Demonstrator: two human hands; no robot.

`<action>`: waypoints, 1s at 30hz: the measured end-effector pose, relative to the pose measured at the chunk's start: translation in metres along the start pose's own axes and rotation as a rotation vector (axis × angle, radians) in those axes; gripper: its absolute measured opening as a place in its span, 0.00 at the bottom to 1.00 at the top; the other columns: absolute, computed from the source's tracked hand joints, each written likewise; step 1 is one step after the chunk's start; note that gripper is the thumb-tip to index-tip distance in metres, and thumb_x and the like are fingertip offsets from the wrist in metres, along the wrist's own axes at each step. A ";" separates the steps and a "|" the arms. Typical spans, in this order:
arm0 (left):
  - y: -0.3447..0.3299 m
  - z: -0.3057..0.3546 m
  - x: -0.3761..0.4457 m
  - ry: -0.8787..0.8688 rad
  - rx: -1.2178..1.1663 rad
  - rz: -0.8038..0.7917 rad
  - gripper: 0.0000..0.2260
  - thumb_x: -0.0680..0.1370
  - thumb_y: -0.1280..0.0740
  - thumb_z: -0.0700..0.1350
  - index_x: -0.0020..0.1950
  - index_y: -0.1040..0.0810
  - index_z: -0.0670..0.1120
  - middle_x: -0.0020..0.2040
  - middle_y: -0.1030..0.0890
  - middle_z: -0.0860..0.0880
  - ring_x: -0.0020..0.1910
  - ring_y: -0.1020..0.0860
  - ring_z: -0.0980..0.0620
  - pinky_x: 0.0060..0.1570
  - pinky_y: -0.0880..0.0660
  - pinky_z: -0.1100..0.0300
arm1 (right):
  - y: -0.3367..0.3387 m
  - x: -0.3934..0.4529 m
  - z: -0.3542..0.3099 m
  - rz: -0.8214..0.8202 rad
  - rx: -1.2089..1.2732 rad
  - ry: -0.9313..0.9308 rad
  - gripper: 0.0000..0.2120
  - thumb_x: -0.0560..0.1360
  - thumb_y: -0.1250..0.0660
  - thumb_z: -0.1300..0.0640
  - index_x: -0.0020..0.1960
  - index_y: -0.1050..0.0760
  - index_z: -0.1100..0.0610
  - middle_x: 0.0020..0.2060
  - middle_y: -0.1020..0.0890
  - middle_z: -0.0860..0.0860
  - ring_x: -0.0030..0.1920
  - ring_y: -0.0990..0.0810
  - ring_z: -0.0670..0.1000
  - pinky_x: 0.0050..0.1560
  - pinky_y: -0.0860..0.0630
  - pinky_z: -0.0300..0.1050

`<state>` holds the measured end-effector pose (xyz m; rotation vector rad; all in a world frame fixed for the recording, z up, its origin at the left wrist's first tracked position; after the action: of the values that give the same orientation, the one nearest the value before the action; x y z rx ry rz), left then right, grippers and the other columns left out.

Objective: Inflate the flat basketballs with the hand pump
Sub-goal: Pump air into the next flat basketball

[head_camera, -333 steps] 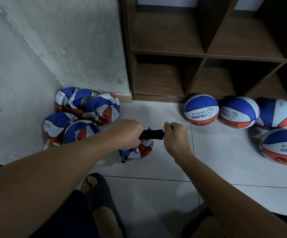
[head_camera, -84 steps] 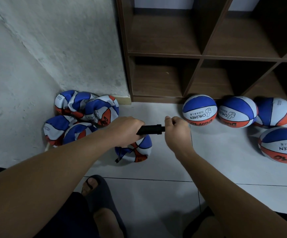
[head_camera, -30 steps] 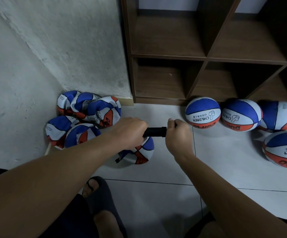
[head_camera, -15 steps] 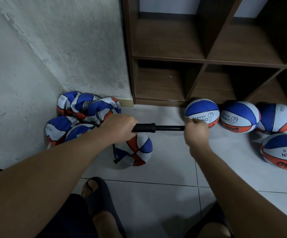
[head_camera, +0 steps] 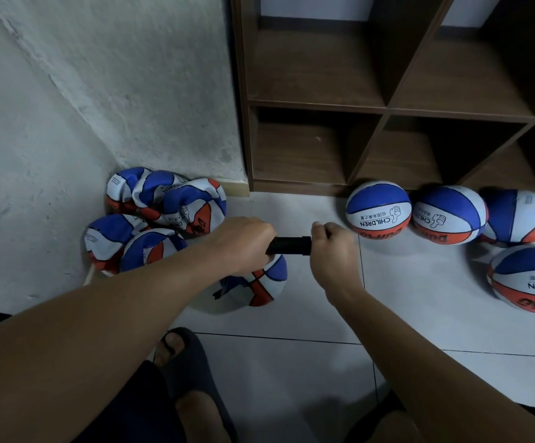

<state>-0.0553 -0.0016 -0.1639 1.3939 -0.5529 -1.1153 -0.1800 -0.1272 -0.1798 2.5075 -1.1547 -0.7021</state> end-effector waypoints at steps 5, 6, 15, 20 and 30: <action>0.002 0.002 -0.001 -0.006 -0.022 -0.004 0.05 0.81 0.31 0.47 0.45 0.21 0.50 0.37 0.21 0.51 0.32 0.22 0.52 0.29 0.34 0.58 | 0.001 -0.003 -0.003 -0.012 0.014 -0.009 0.20 0.88 0.41 0.47 0.47 0.23 0.61 0.31 0.27 0.51 0.31 0.28 0.50 0.34 0.32 0.47; 0.002 0.002 -0.001 -0.010 -0.029 -0.004 0.05 0.81 0.31 0.47 0.46 0.21 0.50 0.37 0.21 0.51 0.32 0.23 0.52 0.29 0.35 0.59 | 0.002 -0.002 -0.002 -0.010 0.018 -0.009 0.20 0.88 0.41 0.47 0.47 0.23 0.61 0.31 0.27 0.51 0.31 0.29 0.50 0.34 0.32 0.46; -0.004 -0.022 -0.003 0.043 -0.083 0.008 0.11 0.82 0.33 0.51 0.39 0.25 0.53 0.34 0.22 0.51 0.31 0.23 0.52 0.29 0.31 0.56 | 0.021 0.016 0.009 -0.020 0.101 -0.104 0.18 0.83 0.32 0.44 0.44 0.23 0.58 0.26 0.30 0.47 0.30 0.30 0.50 0.34 0.29 0.49; -0.004 -0.053 -0.007 0.098 -0.079 -0.016 0.12 0.82 0.33 0.53 0.40 0.23 0.52 0.35 0.21 0.51 0.32 0.21 0.51 0.34 0.22 0.52 | 0.055 0.036 0.020 0.103 0.167 -0.148 0.14 0.84 0.33 0.50 0.41 0.24 0.55 0.31 0.29 0.49 0.35 0.31 0.54 0.34 0.30 0.46; 0.001 -0.015 0.001 0.000 -0.034 0.014 0.08 0.80 0.32 0.45 0.41 0.24 0.52 0.34 0.23 0.51 0.31 0.23 0.50 0.29 0.33 0.57 | 0.009 0.004 -0.006 0.009 -0.022 0.076 0.19 0.88 0.41 0.49 0.45 0.26 0.61 0.32 0.26 0.52 0.33 0.28 0.52 0.36 0.31 0.50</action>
<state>-0.0419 0.0043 -0.1658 1.3592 -0.5403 -1.1088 -0.1801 -0.1352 -0.1717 2.4863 -1.1255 -0.6078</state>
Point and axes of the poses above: each hand's wrist, its own x-axis towards the middle knuckle, its own y-axis out of the back of the hand, z = x × y, the point moved 7 cm from there along x, towards the middle knuckle
